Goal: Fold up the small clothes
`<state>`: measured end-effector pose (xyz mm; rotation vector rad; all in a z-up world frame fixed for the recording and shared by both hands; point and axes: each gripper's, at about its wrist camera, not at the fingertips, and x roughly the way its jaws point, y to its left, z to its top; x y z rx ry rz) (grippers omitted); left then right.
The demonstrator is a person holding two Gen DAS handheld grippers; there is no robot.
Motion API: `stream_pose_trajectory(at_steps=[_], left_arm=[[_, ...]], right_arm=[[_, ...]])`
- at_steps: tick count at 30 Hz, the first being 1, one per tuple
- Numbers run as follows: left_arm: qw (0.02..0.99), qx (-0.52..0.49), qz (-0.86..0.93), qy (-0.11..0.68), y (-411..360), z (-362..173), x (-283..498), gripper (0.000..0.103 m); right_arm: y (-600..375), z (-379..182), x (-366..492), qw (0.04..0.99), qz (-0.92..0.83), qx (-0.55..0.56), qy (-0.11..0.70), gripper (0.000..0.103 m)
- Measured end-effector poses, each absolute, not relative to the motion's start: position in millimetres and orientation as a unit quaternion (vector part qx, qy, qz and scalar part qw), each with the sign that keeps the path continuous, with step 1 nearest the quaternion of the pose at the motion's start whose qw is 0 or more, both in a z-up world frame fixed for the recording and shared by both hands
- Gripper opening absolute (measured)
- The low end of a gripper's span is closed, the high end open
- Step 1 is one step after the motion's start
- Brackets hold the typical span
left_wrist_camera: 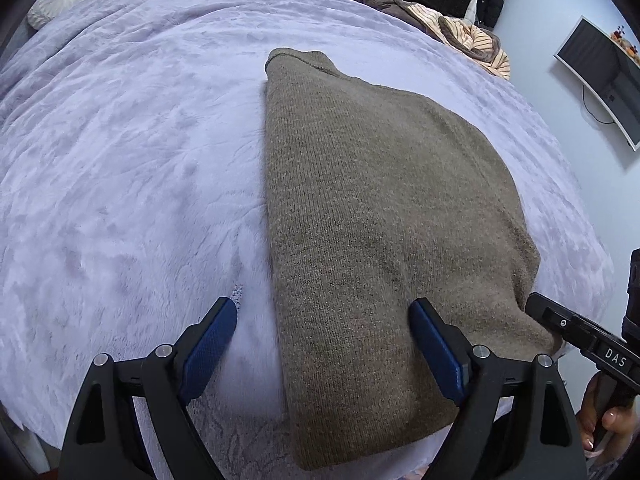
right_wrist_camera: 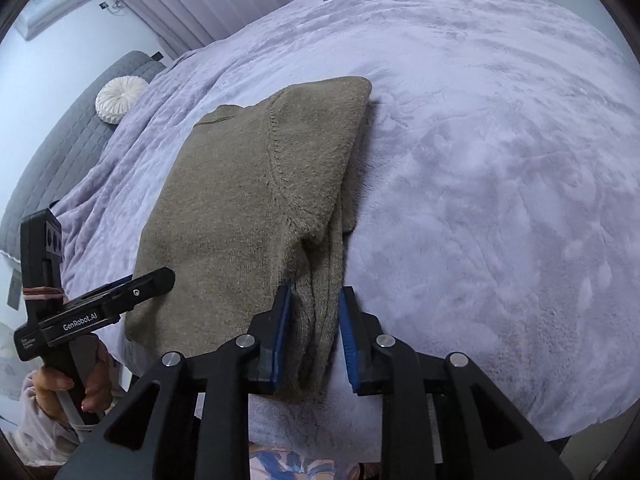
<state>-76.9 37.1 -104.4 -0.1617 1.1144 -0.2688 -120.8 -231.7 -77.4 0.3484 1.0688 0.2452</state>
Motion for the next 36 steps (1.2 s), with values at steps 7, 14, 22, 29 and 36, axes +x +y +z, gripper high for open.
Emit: stream_pose_trajectory(at_steps=[7,14,22,29,36], left_arm=[[0.837,-0.077,-0.122,0.528,38.0,-103.6,-77.8,0.089],[0.833,-0.072,-0.122,0.535,39.8,-97.6,-78.0,0.089],[0.847,-0.108,-0.086,0.514,51.7,-71.0,-73.0,0.103],[0.856,-0.070,-0.063,0.508,46.2,-55.8,-69.6,0.103],[0.865,-0.025,-0.017,0.501,41.8,-50.8,-71.2,0.103]], right_arm=[[-234.1,-75.4,-126.8,0.838,0.107,0.163,0.510,0.033],[-247.8,-64.8,-123.8,0.826,0.098,0.207,0.516,0.034],[-235.7,-27.0,-111.0,0.841,0.084,0.165,0.509,0.052],[-203.5,-17.5,-94.6,0.841,0.054,0.100,0.530,0.083],[-177.7,-11.6,-89.9,0.850,0.020,0.036,0.525,0.084]])
